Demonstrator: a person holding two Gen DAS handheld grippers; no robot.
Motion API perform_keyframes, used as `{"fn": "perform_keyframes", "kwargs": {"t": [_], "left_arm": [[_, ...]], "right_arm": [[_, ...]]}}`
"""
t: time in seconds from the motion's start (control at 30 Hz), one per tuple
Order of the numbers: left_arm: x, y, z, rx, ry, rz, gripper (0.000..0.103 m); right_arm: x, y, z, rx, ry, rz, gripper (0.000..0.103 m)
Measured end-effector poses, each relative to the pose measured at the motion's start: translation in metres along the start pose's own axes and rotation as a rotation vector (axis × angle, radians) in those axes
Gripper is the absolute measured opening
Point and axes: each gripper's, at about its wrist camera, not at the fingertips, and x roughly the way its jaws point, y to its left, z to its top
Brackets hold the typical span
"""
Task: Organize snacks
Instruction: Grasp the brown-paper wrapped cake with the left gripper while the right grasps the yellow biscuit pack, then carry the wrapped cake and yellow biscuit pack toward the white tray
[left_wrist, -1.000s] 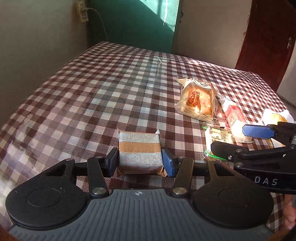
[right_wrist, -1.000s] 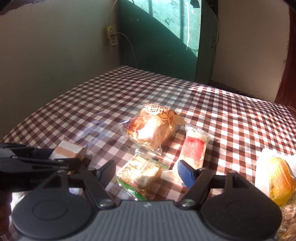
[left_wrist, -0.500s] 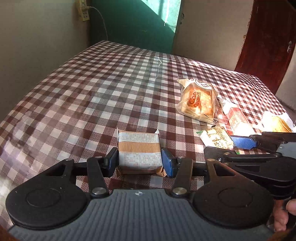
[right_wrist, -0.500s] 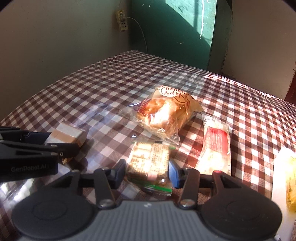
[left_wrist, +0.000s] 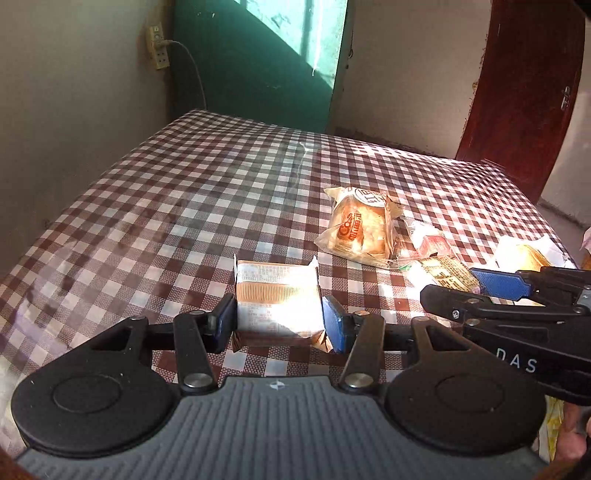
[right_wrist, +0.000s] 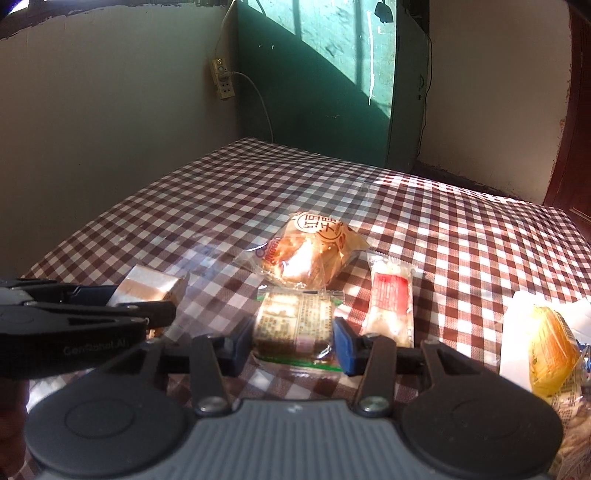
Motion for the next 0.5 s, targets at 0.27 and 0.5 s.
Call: {"fn": "perform_keyframes", "kwargs": {"t": [0.27,0.5], "left_arm": [[-0.028,-0.008,0.006,0.008,-0.036,-0.007,0.061],[-0.053,-0.016,0.010,0.015,-0.064,-0.015,0.061]], "right_arm": [[-0.035,-0.002,0.004,0.025,-0.049,-0.020,0.045],[-0.066,-0.004,0.003,0.046,-0.083,-0.034,0.045]]}}
